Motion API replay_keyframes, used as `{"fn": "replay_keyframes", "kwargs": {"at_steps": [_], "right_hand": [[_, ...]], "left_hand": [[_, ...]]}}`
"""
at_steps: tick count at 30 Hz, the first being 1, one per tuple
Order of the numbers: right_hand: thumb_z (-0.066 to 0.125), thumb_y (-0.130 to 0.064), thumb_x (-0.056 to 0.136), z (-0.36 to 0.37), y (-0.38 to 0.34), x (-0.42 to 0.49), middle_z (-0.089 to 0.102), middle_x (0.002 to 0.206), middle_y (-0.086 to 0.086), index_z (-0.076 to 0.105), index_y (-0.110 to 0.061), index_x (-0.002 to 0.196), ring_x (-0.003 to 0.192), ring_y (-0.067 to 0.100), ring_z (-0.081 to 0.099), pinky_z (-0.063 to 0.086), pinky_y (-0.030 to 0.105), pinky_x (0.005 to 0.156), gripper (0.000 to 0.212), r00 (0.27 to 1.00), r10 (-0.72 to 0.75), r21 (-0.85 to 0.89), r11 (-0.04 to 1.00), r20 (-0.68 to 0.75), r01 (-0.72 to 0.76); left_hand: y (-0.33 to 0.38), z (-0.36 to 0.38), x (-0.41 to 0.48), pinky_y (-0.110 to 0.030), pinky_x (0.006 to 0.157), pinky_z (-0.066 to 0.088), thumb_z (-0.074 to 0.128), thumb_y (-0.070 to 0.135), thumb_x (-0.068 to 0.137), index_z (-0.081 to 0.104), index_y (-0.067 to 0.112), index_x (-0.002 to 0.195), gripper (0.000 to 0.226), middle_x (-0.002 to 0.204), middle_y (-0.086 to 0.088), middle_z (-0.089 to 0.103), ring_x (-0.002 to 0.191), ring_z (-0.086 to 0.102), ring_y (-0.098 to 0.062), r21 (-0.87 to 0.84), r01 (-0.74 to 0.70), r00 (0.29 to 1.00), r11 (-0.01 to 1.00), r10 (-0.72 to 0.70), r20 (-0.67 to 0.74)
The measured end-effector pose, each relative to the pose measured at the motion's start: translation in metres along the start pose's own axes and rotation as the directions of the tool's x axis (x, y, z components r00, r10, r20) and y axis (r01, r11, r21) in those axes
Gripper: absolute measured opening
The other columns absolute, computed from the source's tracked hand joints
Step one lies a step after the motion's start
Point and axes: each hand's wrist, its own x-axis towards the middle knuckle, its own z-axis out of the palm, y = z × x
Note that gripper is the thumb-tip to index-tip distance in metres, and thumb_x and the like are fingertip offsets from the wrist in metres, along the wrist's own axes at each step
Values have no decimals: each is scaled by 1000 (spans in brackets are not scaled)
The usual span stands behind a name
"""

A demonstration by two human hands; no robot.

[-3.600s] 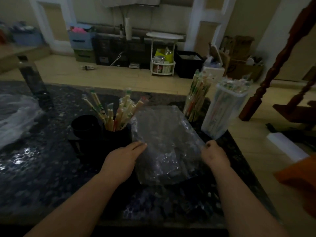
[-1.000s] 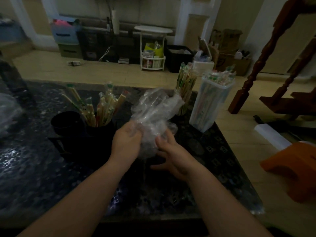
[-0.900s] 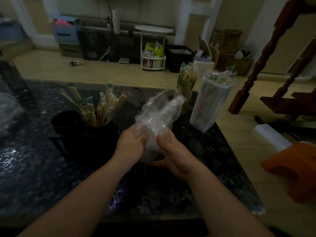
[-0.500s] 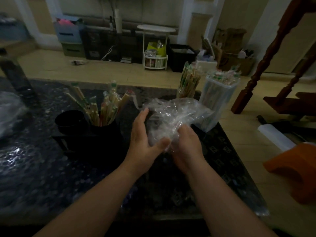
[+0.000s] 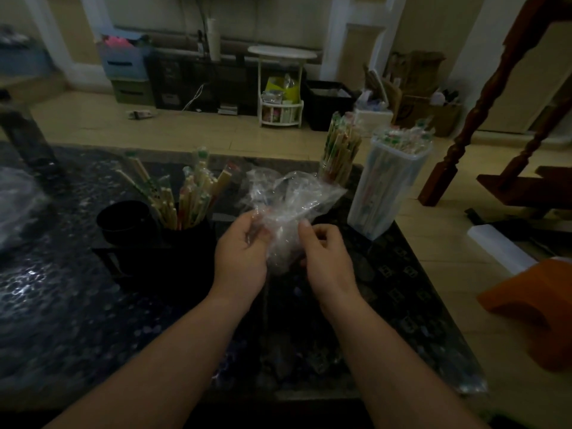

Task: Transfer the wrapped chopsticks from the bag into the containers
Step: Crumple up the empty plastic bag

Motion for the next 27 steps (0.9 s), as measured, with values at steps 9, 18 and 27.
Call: {"fn": "replay_keyframes", "kwargs": {"at_steps": [9, 18, 27], "right_hand": [[69, -35, 89, 1, 6, -4, 74, 105, -4, 68, -27, 118, 97, 11, 71, 58, 33, 83, 30, 952, -82, 170, 985, 294, 33], [74, -26, 81, 0, 14, 0, 73, 74, -5, 75, -25, 84, 70, 15, 71, 61, 46, 67, 3, 997, -80, 21, 997, 19, 80], [71, -23, 83, -24, 16, 2, 65, 64, -3, 66, -16, 66, 57, 7, 56, 42, 14, 52, 19, 959, -213, -146, 971, -185, 187]], "left_hand": [[-3, 0, -2, -30, 70, 56, 48, 1, 95, 65, 15, 96, 22, 89, -2, 73, 86, 69, -20, -149, 132, 991, 980, -125, 55], [3, 10, -12, -28, 78, 56, 38, 9, 95, 54, 15, 123, 33, 117, -11, 65, 99, 66, -21, -305, 274, 935, 912, -178, 306], [3, 11, -15, -7, 69, 47, 43, -3, 95, 48, 11, 124, 32, 116, 6, 58, 89, 60, 13, -213, 151, 979, 965, -117, 167]]}}
